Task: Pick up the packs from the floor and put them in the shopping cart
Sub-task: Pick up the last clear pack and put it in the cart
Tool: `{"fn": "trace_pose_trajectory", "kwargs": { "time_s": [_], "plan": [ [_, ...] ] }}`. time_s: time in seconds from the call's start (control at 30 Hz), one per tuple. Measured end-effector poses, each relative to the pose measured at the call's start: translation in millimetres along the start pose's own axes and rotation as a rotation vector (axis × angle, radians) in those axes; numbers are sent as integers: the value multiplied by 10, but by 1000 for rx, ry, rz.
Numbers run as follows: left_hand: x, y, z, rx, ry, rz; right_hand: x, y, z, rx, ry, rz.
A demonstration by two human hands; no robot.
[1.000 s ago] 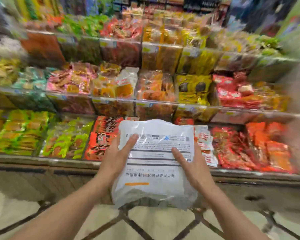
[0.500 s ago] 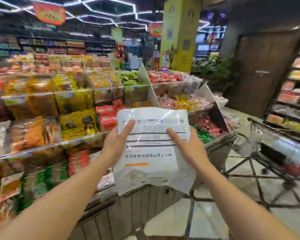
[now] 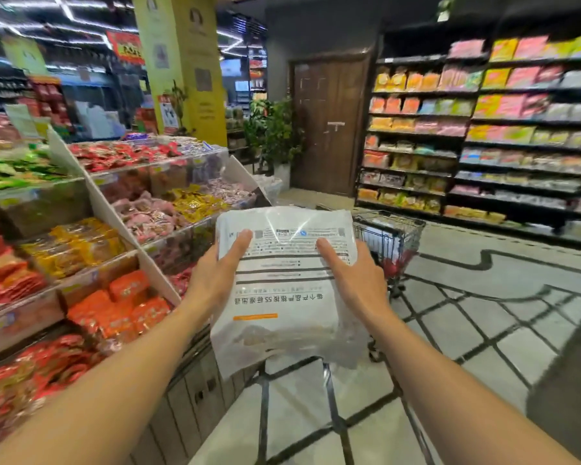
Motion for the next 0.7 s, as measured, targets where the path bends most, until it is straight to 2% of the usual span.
{"fn": "trace_pose_trajectory", "kwargs": {
  "time_s": [0.3,0.57,0.7],
  "plan": [
    [-126,-1359,1792,-240,29,72,714,-1452,-704,228,78,99],
    [6,-2623,3209,-398,37,91,1099,-2977,-1129,330,110,166],
    [-136,-3138,3807,-435,60,52,1427,-3619,-1283,341,112,193]
  ]
}}
Point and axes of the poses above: each hand's wrist, its own y-axis away from the middle knuckle, its own z-axis out of the palm, x = y × z, the point moved 5 cm from there along -y, towards the middle knuckle, and after that the axes turned 5 degrees about z, right-handed, at the moved point
